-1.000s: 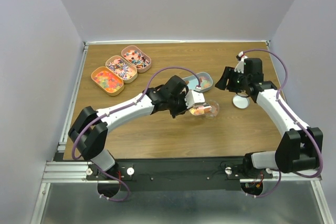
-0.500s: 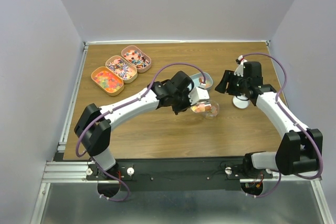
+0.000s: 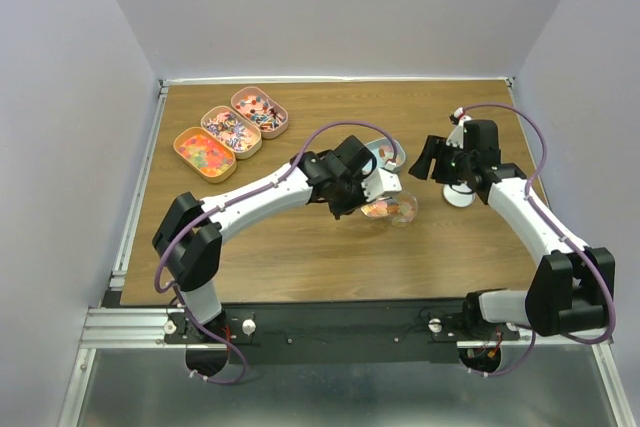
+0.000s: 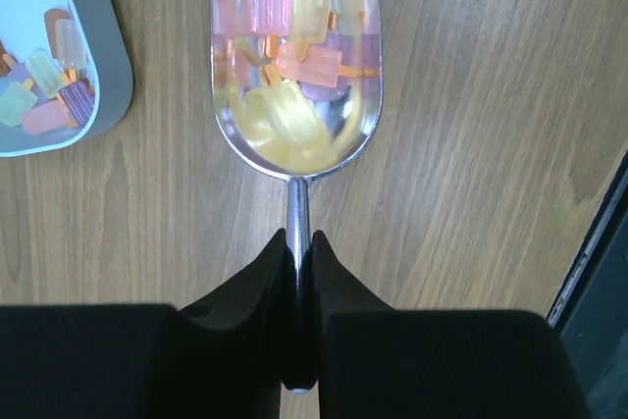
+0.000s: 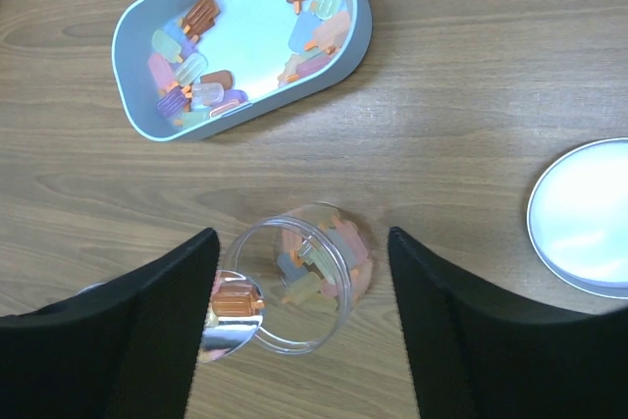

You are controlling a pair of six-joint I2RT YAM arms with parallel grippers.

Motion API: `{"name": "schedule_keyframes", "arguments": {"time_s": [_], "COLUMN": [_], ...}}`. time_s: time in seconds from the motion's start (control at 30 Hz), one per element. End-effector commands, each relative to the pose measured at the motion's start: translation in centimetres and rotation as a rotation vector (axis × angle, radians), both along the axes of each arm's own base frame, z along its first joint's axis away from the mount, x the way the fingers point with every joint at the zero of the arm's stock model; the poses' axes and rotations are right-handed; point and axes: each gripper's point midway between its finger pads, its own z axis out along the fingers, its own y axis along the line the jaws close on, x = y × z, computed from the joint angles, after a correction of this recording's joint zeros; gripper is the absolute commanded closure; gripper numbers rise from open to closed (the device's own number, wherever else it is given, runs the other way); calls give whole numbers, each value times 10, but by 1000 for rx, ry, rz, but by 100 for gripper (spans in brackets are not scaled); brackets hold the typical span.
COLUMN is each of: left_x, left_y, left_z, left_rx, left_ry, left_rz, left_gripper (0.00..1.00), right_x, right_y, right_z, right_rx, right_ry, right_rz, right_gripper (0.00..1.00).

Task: Pack the candies
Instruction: Place the fake candies in the packing bottle.

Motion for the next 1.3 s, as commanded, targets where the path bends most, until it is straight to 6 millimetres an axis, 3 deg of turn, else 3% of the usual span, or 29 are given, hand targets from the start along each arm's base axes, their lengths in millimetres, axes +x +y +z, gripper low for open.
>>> {"name": "schedule_keyframes", "arguments": {"time_s": [0.0,0.2,1.27], "left_x": [0,2,0], "left_y": [3,3,-8], "left_z": [7,10,11], "left_rx": [36,65,227], "left_ry": [-11,-9,-40], "left_rz": [10,21,87], "left_gripper": [100,100,100], "right_x": [1,1,-2], "right_y": [-6,-8,-9], "right_z": [4,5,2], "right_rx": [-25,-30,-27], "right_ry": [-33,-37,-34], "right_rz": [-30,-44,-46], "right_gripper": [20,16,15]}}
